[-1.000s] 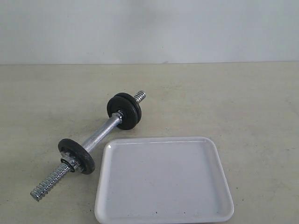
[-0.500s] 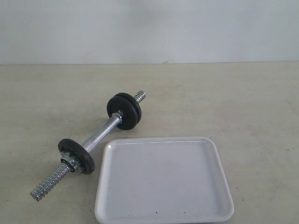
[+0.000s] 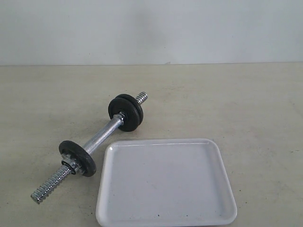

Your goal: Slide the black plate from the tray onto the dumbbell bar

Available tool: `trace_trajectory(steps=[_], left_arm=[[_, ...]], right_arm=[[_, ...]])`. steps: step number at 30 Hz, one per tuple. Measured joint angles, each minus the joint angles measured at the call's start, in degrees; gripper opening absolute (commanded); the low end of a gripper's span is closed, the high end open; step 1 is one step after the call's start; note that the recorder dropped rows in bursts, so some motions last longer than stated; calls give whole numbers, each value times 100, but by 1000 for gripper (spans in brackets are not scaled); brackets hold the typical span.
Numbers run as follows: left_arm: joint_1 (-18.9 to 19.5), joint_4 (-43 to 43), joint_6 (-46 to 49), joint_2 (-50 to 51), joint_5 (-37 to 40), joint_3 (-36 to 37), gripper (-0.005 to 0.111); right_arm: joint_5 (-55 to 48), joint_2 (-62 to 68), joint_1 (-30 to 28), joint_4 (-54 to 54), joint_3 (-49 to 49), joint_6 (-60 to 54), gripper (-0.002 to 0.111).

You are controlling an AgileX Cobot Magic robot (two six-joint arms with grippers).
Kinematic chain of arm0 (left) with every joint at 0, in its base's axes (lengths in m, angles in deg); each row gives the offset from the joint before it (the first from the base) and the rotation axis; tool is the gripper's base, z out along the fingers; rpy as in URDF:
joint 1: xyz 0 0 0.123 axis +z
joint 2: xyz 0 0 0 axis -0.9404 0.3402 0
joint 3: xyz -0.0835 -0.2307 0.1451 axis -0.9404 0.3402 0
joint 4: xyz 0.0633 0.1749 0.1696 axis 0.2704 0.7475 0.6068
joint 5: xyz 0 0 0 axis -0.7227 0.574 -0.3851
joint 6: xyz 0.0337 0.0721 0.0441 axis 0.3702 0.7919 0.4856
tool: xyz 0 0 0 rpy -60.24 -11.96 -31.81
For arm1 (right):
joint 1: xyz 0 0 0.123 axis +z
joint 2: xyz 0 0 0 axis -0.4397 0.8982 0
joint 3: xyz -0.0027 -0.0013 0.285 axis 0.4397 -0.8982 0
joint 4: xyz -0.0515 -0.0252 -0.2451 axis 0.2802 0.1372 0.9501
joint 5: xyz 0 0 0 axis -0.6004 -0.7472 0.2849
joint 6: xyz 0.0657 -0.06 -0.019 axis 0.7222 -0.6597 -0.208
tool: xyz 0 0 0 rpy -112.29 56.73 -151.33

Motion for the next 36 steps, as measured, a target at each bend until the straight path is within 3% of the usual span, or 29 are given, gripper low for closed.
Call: trace_trajectory(steps=[36], left_arm=[[0,0,0,0,-12,0,5]], right_arm=[[-322,0,-12,93,-26,396,5]])
